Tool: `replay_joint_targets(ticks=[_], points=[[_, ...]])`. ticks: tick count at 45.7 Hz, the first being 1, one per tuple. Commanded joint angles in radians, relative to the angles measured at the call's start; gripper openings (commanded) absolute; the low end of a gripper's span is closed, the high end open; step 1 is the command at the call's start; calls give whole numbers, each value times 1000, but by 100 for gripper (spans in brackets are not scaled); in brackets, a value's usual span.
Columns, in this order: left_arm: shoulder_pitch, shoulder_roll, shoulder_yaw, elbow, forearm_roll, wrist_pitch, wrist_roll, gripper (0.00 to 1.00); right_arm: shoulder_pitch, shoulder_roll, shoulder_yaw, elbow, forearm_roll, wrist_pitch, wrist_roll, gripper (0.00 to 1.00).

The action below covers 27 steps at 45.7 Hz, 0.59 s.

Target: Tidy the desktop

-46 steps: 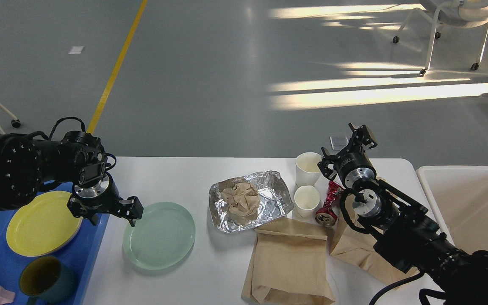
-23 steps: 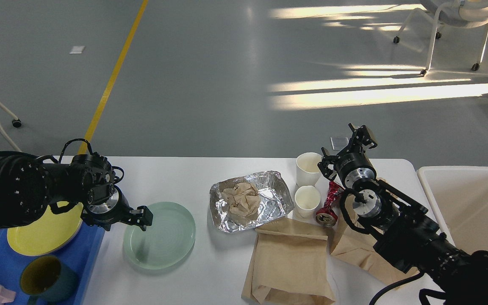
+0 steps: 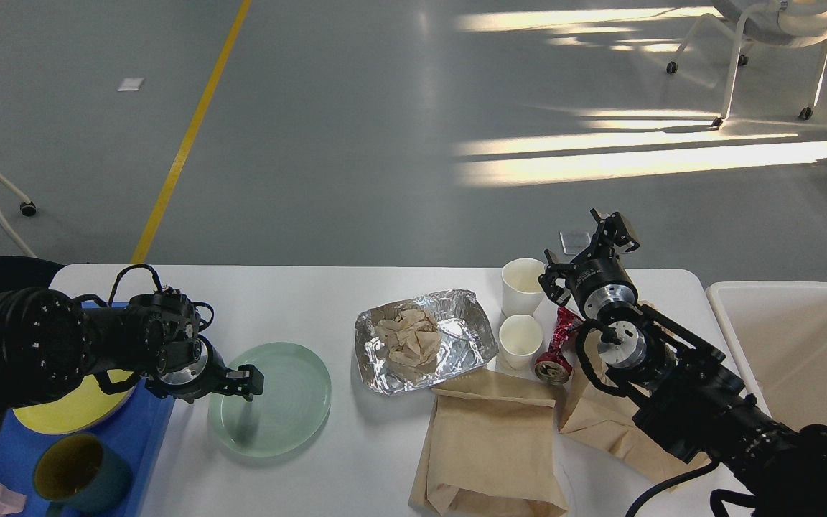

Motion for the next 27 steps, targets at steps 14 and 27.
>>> replay_joint_targets(ticks=[14, 27], points=[[8, 3, -62, -2, -1, -51, 93, 40, -1, 0, 0, 0, 0, 0, 0, 100], [5, 22, -62, -5, -2, -178, 120, 0, -1, 0, 0, 0, 0, 0, 0, 100]])
